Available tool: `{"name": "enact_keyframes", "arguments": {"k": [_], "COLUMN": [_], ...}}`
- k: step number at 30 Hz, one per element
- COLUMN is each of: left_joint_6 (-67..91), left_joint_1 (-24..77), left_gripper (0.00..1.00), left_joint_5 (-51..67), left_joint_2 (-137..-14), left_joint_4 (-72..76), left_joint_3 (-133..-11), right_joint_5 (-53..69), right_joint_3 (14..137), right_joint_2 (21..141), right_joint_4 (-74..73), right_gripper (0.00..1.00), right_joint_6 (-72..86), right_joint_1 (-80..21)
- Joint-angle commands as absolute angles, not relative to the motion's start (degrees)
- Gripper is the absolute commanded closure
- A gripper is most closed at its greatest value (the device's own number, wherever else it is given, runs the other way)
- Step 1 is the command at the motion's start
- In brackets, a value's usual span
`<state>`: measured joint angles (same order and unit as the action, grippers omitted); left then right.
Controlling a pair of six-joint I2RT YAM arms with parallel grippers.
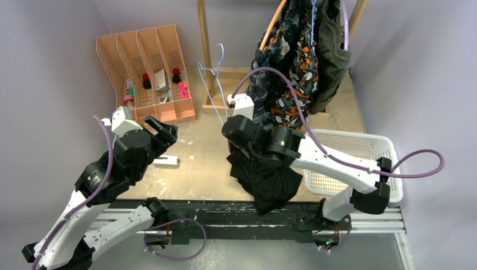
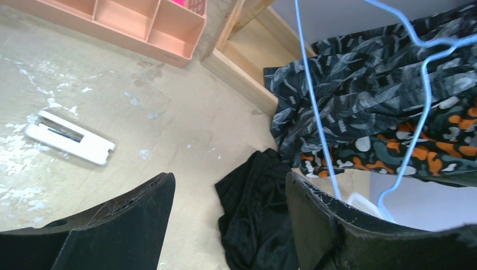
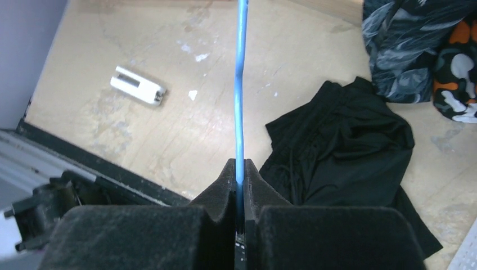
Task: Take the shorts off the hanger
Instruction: Place the hanger on the clothes rod.
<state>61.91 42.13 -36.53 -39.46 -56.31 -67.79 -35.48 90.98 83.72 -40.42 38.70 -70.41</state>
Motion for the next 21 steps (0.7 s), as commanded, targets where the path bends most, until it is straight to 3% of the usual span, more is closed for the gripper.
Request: {"name": "enact_keyframes", "arguments": {"k": [1,21], "left_joint_6": [60.9,60.3], "left_joint_1": [42.1,42.1], "left_gripper": [0.29,0.29], "left_joint_5": [-38.5,-34.8], "left_joint_2": [-39.6,-36.9], "left_joint_4": [-58.7,-56.5], "left_joint_3": [-66.7,-62.2], "right_joint_5": [-37.5,-31.7], "right_joint_3": [100.8,126.0], "right_joint_2": [86.4,97.5], "right_joint_4": [-47.6,-44.9], "right_gripper": [1.0,1.0], "right_joint_6": [39.6,19.1], "right_joint_1": [-65.7,-52.7]}}
